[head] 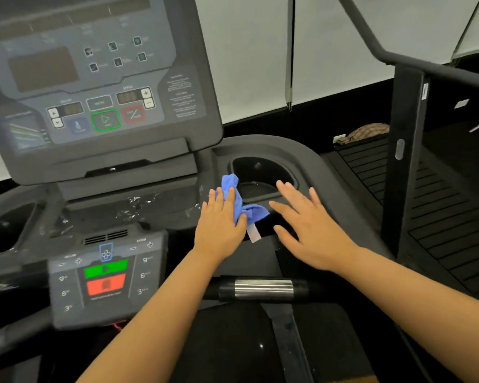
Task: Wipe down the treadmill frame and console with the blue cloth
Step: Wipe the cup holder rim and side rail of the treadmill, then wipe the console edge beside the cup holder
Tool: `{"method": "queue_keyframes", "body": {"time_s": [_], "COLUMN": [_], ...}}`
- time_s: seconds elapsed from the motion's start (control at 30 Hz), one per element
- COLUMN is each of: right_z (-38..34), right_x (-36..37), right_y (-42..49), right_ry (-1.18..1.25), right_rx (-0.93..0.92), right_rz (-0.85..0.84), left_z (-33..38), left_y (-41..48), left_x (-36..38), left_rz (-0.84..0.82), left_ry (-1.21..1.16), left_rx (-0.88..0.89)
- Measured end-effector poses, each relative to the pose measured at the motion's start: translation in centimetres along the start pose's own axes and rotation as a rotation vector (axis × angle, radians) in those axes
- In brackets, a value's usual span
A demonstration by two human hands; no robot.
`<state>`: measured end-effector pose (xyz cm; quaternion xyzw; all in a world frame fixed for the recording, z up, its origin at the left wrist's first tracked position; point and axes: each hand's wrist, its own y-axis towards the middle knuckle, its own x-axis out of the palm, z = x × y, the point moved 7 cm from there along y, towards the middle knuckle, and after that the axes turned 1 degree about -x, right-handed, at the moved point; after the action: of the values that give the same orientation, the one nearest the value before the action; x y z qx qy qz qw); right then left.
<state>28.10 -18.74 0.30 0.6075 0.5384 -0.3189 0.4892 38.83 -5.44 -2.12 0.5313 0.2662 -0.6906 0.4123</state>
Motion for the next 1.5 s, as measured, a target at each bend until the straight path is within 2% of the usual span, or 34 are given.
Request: {"method": "queue_keyframes", "body": {"time_s": [0.13,0.23,0.3,0.37,0.47,0.57,0.63,0.7,0.77,0.83,0.9,1.0,1.03,1.1,1.2,1.23,1.4,1.5], "right_z": [-5.9,-8.0,-8.1,-7.5,-7.0,-6.6,-6.2,-5.9,-5.9,-6.0,-5.4,-4.9,-4.8,-5.0,-3.6,-2.5,3.3,5.2], "right_x": [1.9,4.1,6.1,8.0,8.6,8.3,8.2,8.2,8.1,8.1,8.4,8.7,8.2,5.7,3.4,2.8,-2.8,-4.4], "right_y": [4.5,7.2,8.1,8.2,7.9,7.8,7.7,7.8,8.2,8.3,8.2,7.8,7.8,8.4,8.1,7.9,11.3,14.8], "right_ry": [0.124,0.277,0.390,0.370,0.322,0.377,0.349,0.263,0.143,0.123,0.197,0.284,0.396,0.493,0.281,0.223,-0.067,-0.224], "right_rx": [-0.147,-0.081,0.008,0.053,0.025,-0.001,-0.012,-0.035,-0.083,-0.099,-0.060,0.015,0.034,0.010,-0.080,-0.048,-0.176,-0.248], "right_rz": [-0.008,-0.096,-0.157,-0.157,-0.117,-0.183,-0.239,-0.237,-0.145,-0.043,0.007,-0.054,-0.106,-0.115,-0.196,-0.222,-0.013,0.037], "left_z": [-0.8,-2.0,-3.4,-4.2,-4.2,-4.3,-4.5,-4.5,-4.7,-5.2,-5.8,-6.4,-6.4,-6.1,-6.2,-6.2,-6.5,-6.9], "left_y": [0.3,0.1,-0.1,-0.7,-2.0,-3.2,-4.0,-4.9,-5.3,-5.3,-4.9,-4.4,-4.4,-4.5,-4.4,-4.4,-4.5,-4.6], "left_x": [0.0,-0.1,-0.4,-0.9,-1.0,-1.2,-1.1,-1.3,-2.0,-3.2,-4.1,-3.9,-3.7,-3.5,-3.3,-3.2,-3.1,-3.5], "left_rz": [-0.226,-0.286,-0.206,-0.078,0.010,-0.056,-0.110,-0.153,-0.066,0.043,0.131,0.103,0.094,0.081,0.072,0.070,0.040,0.071], "left_ry": [-0.161,-0.065,0.133,0.264,0.085,-0.099,-0.049,0.104,0.139,0.122,0.102,0.139,0.150,0.204,0.270,0.277,0.289,0.265], "left_rx": [0.111,0.203,0.185,0.149,0.140,0.147,0.209,0.293,0.360,0.406,0.425,0.401,0.396,0.382,0.328,0.314,0.237,0.157]}}
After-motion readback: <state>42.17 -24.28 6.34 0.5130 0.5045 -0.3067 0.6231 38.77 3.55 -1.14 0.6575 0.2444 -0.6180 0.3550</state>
